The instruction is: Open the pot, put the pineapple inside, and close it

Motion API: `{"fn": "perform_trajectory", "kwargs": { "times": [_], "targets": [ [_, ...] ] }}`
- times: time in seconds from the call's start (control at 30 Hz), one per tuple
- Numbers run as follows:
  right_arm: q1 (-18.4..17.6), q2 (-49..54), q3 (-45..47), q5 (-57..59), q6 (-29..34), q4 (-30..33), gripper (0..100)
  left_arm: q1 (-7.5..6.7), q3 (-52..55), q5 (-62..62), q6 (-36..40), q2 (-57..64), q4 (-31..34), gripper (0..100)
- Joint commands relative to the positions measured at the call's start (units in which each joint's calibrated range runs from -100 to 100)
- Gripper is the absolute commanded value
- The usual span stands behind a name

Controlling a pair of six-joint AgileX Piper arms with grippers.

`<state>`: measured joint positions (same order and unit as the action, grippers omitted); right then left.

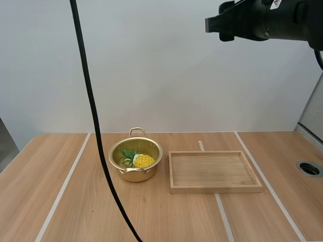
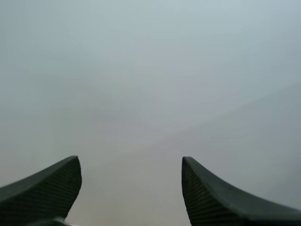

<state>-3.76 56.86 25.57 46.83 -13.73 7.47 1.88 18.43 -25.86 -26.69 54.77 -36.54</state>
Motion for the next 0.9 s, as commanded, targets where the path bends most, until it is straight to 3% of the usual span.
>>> {"fn": "perform_trajectory", "kwargs": {
  "times": [0.0,0.07,0.17,0.2,0.23,0.5,0.87],
  "targets": [
    [0.53,1.22,-0.23,3.36,0.69,0.33,98,-0.03,-0.36,1.84,0.29,0.23,-0.94,0],
    [0.53,1.32,-0.23,5.09,0.69,0.2,76,-0.03,-0.36,1.84,0.29,0.23,-0.94,0],
    [0.53,1.32,-0.23,6.7,0.69,0.2,29,-0.03,-0.36,1.84,0.29,0.23,-0.94,0],
    [0.53,1.32,-0.23,6.7,0.69,0.2,19,-0.03,-0.36,1.84,0.29,0.23,-0.94,0],
    [0.53,1.32,-0.23,7.12,0.69,0.2,0,-0.03,-0.36,1.84,0.29,0.23,-0.94,0],
    [3.39,2.72,-0.23,8.17,0.69,0.2,0,-0.03,-0.36,1.84,0.29,0.23,-0.94,0],
    [3.5,4.95,-0.23,8.62,0.69,-0.06,0,-0.03,-0.36,1.84,0.5,0.23,-0.94,0]
  ]
}}
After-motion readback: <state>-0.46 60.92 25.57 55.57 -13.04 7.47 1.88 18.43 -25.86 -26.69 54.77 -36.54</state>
